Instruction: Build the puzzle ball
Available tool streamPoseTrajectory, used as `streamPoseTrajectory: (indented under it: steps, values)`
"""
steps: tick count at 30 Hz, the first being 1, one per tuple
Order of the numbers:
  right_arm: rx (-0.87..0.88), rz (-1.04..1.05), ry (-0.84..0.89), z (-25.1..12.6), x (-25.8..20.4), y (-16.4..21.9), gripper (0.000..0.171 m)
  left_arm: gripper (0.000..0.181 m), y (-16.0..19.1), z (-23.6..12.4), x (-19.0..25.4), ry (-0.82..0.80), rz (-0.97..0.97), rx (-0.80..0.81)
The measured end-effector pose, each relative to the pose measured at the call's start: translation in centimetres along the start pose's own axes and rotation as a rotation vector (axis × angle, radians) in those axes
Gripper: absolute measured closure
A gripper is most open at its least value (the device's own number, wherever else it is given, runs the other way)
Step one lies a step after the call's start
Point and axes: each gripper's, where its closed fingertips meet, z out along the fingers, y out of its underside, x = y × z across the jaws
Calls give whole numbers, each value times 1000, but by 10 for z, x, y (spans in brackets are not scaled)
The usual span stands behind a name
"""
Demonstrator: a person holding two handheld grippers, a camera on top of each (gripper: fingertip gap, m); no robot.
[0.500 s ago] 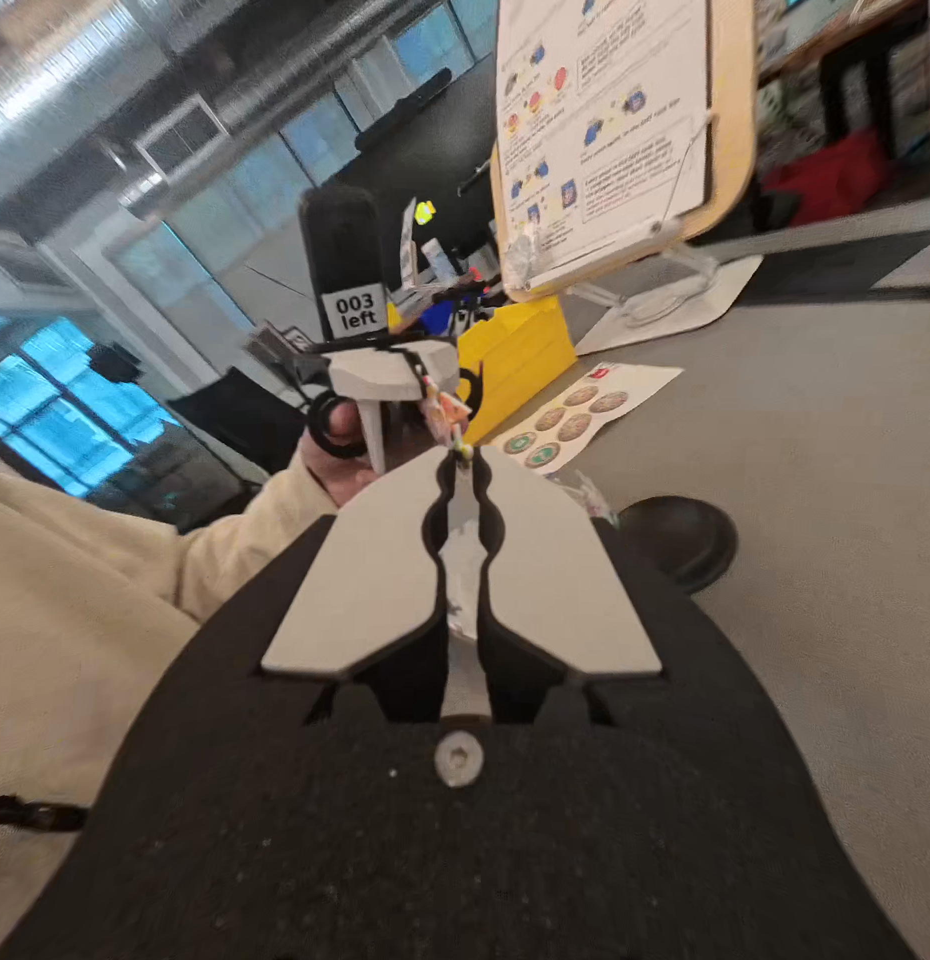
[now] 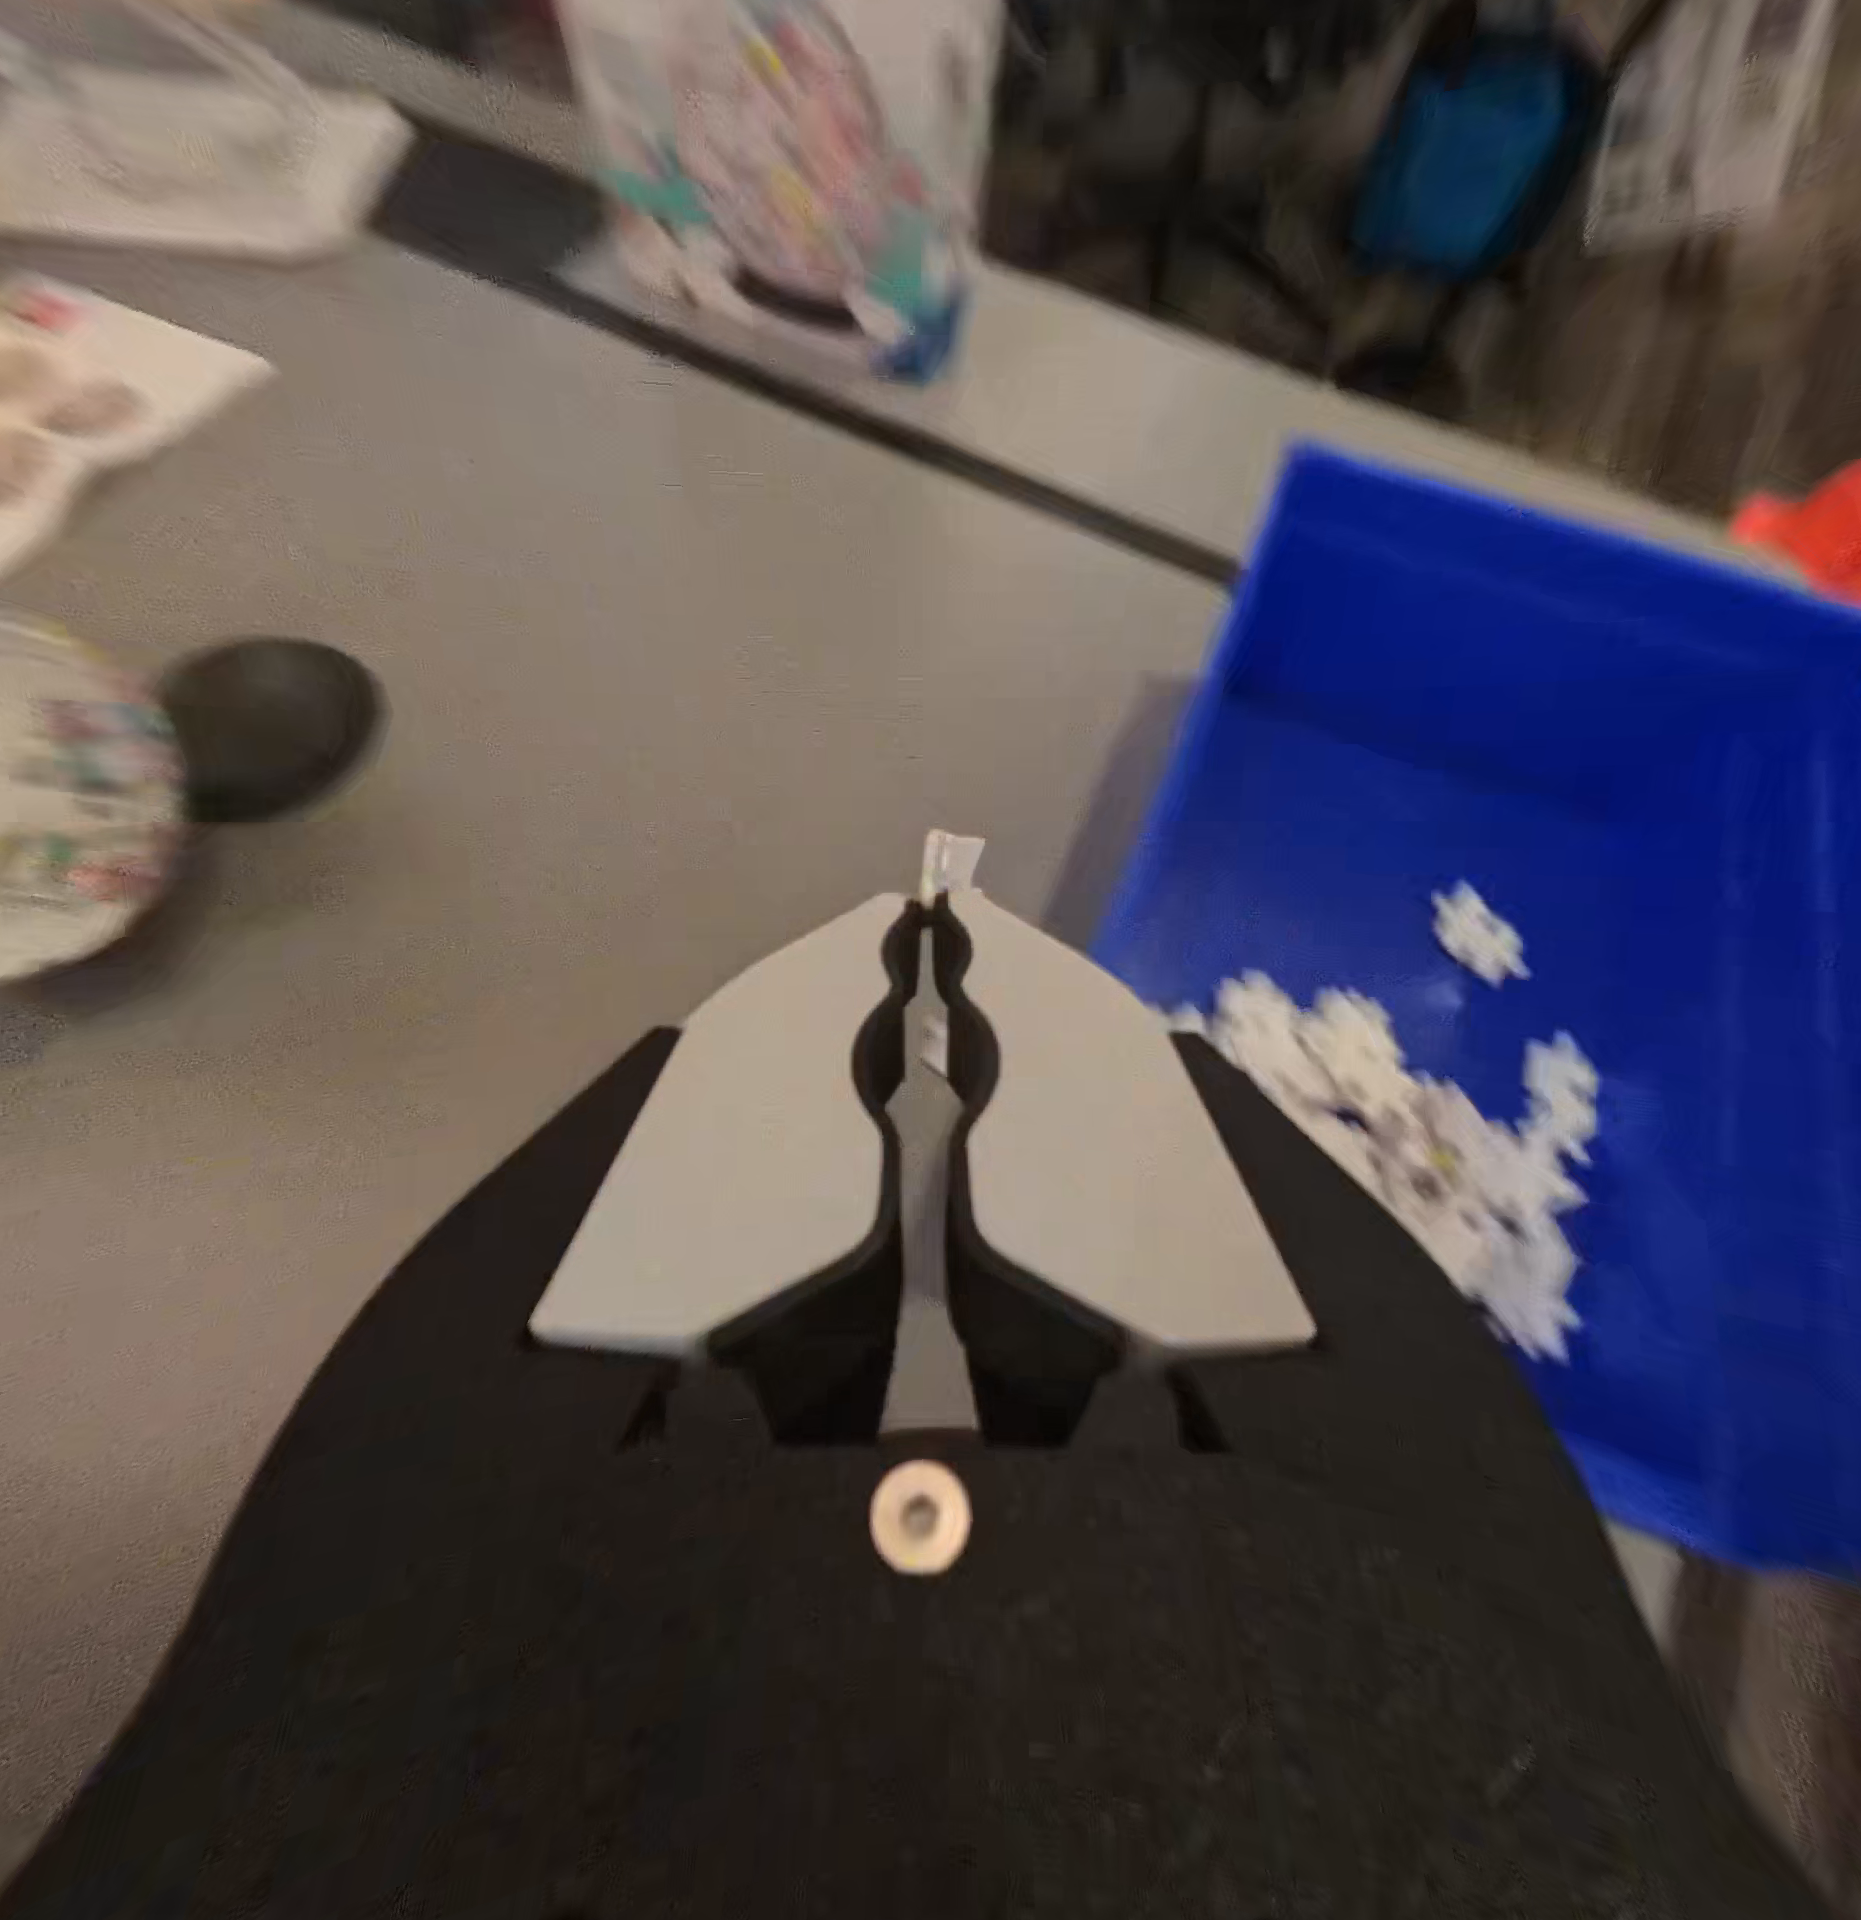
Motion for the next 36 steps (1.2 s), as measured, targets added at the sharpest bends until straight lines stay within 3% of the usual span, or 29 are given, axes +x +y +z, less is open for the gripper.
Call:
streamPoseTrajectory:
  steps: [3,6,8,10,12,15,17,18,21,23,25,27,29,31,34,35,36]
  values:
    - [-255,20,173,18,112,57,169,180,11,6,7,-25,88,-80]
    - [-397,24,161,45,153,98,166,180,4,10,15,16,62,-47]
    - [-401,26,192,44,158,98,138,180,4,10,17,26,77,-42]
    - [-316,28,175,26,131,69,140,180,4,10,26,90,118,-21]
    - [-184,10,18,1,66,29,152,180,7,10,34,154,138,-12]
    - [119,22,-582,-40,-95,-28,150,180,8,12,45,243,120,2]
    - [159,-4,-1005,-73,-193,-31,148,180,10,13,52,294,110,0]
    - [166,-32,-1095,-80,-224,-28,148,180,9,13,56,317,113,4]
    - [182,-88,-1046,-62,-262,-26,144,180,11,9,66,355,122,10]
    - [208,-23,-1125,-64,-276,-32,147,180,14,10,69,361,115,8]
    - [234,-2,-1133,-65,-279,-35,168,180,19,10,72,377,109,0]
    - [229,-7,-1089,-61,-274,-34,169,176,21,13,63,294,122,-3]
    - [233,-26,-947,-54,-244,-34,169,153,22,11,52,194,150,-11]
    - [260,9,-720,-48,-170,-43,169,151,28,0,40,94,180,-47]
    - [139,-24,-28,-17,23,-24,170,148,45,-21,38,5,218,-76]
    - [10,-62,144,-1,81,0,169,150,52,-27,41,-4,216,-72]
    - [-184,-63,184,19,119,35,169,153,60,-33,44,-11,213,-69]
